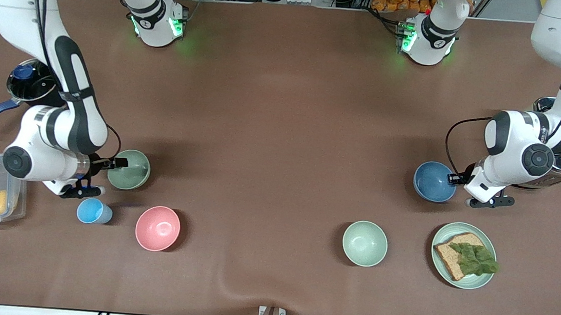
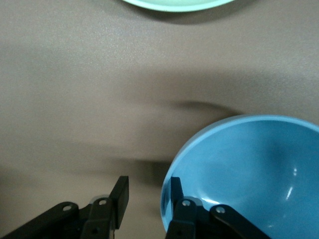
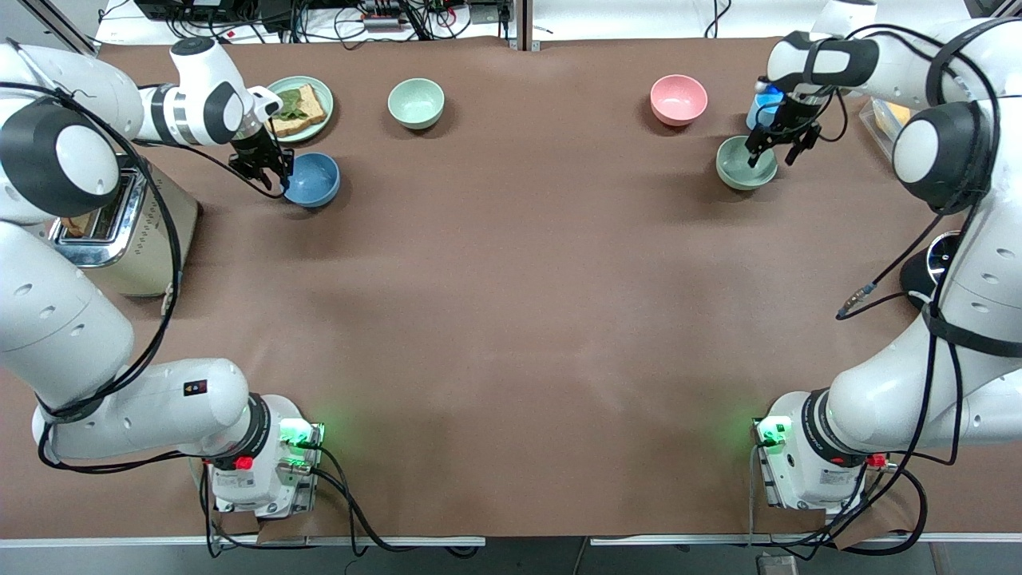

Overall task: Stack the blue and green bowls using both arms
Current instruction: 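Grasp the green bowl with the right gripper while the left gripper grasps the blue bowl, then slide the green bowl with the right gripper while the left gripper lifts the blue bowl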

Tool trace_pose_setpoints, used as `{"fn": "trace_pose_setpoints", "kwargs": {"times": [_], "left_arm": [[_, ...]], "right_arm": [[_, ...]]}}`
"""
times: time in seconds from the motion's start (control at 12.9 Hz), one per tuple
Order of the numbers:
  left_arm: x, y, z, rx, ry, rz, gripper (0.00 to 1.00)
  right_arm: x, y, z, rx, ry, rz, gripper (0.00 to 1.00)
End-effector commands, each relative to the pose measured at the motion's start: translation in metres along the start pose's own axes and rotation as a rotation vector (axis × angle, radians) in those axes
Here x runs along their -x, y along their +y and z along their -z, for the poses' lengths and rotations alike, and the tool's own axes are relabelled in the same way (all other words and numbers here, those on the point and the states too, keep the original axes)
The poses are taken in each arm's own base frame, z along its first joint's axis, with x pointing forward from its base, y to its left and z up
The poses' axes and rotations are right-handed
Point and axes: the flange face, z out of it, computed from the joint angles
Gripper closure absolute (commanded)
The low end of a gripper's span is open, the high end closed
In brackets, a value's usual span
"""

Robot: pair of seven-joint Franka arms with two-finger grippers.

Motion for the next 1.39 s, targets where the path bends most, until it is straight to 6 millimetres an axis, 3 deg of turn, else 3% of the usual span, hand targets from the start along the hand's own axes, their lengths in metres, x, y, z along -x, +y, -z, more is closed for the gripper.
{"fn": "trace_pose_setpoints", "kwargs": {"times": [0.0,0.08,0.15,0.23,0.39,0.54,0.77,0.93,1.01,1.16,1.32], "left_arm": [[-0.004,0.001,0.002,0.021,0.008,0.035,0.95],[-0.004,0.001,0.004,0.02,0.011,0.036,1.0],[-0.004,0.004,0.004,0.02,0.011,0.031,1.0],[-0.005,0.003,0.006,0.02,0.014,0.03,1.0],[-0.007,0.0,0.018,0.02,0.036,0.018,1.0],[-0.007,0.003,0.046,0.019,0.076,0.018,1.0],[-0.007,0.026,0.089,0.025,0.105,-0.005,1.0],[-0.015,0.041,0.131,0.025,0.078,-0.016,1.0],[-0.018,0.05,0.151,0.023,0.062,-0.022,1.0],[-0.018,0.079,0.185,0.027,0.042,0.001,1.0],[-0.01,0.111,0.202,0.033,0.025,0.032,1.0]], "right_arm": [[-0.011,-0.001,-0.015,-0.052,-0.001,-0.007,0.0],[-0.013,-0.002,-0.017,-0.053,0.01,-0.01,0.2],[-0.014,-0.003,-0.017,-0.05,0.017,-0.01,0.76],[-0.014,-0.006,-0.017,-0.051,0.01,-0.01,0.99],[-0.014,-0.008,-0.016,-0.05,0.012,-0.002,1.0],[-0.014,-0.009,-0.013,-0.049,0.016,0.001,1.0],[-0.015,-0.017,0.0,-0.054,0.022,0.017,1.0],[-0.022,-0.037,0.033,-0.078,-0.018,0.052,1.0],[-0.026,-0.057,0.047,-0.102,-0.029,0.076,1.0],[-0.028,-0.093,0.057,-0.169,-0.031,0.106,1.0],[-0.031,-0.137,0.06,-0.209,-0.017,0.139,1.0]]}}
